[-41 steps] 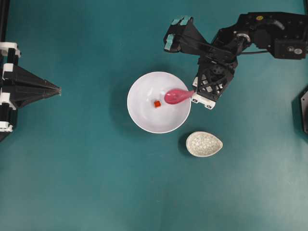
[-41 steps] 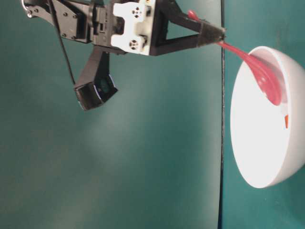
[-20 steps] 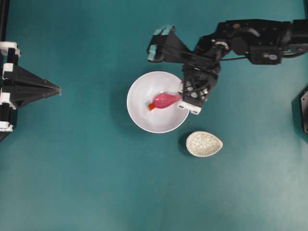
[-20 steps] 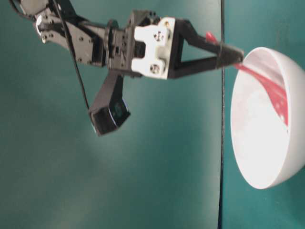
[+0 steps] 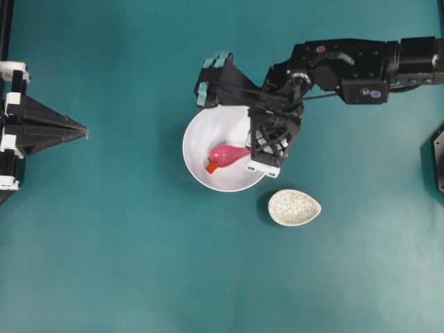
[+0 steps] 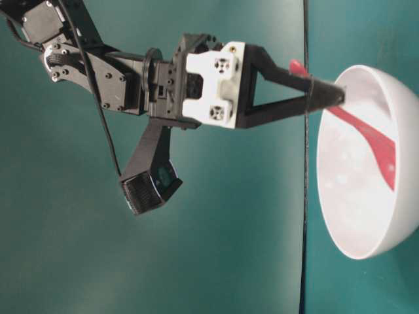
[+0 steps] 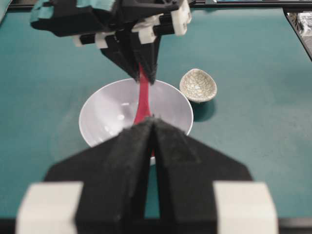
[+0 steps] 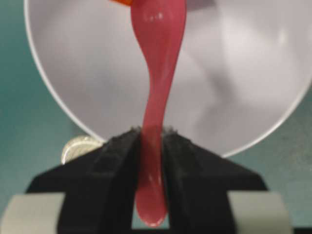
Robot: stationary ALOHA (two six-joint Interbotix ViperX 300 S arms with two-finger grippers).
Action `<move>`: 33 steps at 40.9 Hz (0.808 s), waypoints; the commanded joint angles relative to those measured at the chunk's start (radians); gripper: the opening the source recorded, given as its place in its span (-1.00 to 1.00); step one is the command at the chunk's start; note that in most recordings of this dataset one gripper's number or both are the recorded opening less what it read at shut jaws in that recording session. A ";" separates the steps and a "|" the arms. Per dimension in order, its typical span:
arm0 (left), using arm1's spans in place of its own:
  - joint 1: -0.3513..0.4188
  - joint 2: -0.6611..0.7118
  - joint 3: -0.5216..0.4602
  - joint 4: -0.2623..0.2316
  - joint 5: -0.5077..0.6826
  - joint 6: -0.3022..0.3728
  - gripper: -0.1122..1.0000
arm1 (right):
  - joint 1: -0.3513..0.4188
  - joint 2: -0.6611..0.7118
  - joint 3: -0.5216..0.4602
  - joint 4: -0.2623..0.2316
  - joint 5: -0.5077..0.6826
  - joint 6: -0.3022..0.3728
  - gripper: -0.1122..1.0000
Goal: Grip the spoon and scoop the red block from the bowl with right arm.
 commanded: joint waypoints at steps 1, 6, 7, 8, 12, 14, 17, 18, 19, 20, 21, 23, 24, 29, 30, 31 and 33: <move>-0.002 0.008 -0.009 0.002 -0.003 0.002 -0.80 | 0.005 -0.017 -0.020 0.000 0.011 -0.002 -0.43; -0.002 0.008 -0.011 0.003 -0.003 0.002 -0.80 | 0.008 -0.017 -0.020 0.000 0.011 -0.002 -0.44; -0.002 0.008 -0.009 0.003 -0.003 0.002 -0.80 | 0.008 -0.018 -0.020 0.002 0.011 -0.002 -0.43; -0.002 0.008 -0.009 0.002 -0.003 0.002 -0.80 | 0.009 -0.017 -0.023 0.003 0.009 -0.002 -0.44; -0.002 0.008 -0.011 0.003 -0.003 0.002 -0.80 | 0.011 -0.018 -0.028 0.009 0.009 -0.002 -0.44; -0.002 0.008 -0.011 0.002 -0.003 0.002 -0.80 | 0.011 -0.021 -0.029 0.017 0.008 -0.002 -0.44; -0.002 0.008 -0.009 0.002 -0.003 0.002 -0.80 | 0.011 -0.025 -0.032 0.023 0.006 -0.002 -0.44; -0.002 0.008 -0.011 0.003 -0.003 0.002 -0.80 | 0.011 -0.026 -0.032 0.026 0.006 -0.002 -0.44; -0.002 0.008 -0.011 0.002 -0.003 0.002 -0.80 | 0.011 -0.028 -0.032 0.028 0.006 -0.002 -0.44; -0.002 0.008 -0.009 0.002 -0.003 0.002 -0.80 | 0.011 -0.029 -0.032 0.031 0.006 -0.002 -0.44; -0.002 0.008 -0.009 0.002 -0.003 0.003 -0.80 | 0.011 -0.031 -0.032 0.035 0.006 -0.002 -0.44; -0.002 0.008 -0.009 0.002 -0.003 0.002 -0.80 | 0.011 -0.034 -0.032 0.044 0.006 -0.002 -0.44; -0.002 0.008 -0.009 0.002 -0.003 0.003 -0.80 | 0.011 -0.035 -0.032 0.049 0.006 -0.002 -0.44; -0.002 0.008 -0.009 0.003 -0.003 0.003 -0.80 | 0.011 -0.041 -0.032 0.064 0.000 -0.002 -0.47; -0.002 0.008 -0.009 0.002 -0.003 0.003 -0.80 | 0.011 -0.044 -0.032 0.067 -0.003 -0.002 -0.47; -0.002 0.008 -0.009 0.002 -0.003 0.003 -0.80 | 0.011 -0.044 -0.032 0.067 -0.006 -0.002 -0.47; -0.002 0.008 -0.009 0.003 -0.003 0.003 -0.80 | 0.011 -0.049 -0.032 0.069 -0.015 -0.002 -0.47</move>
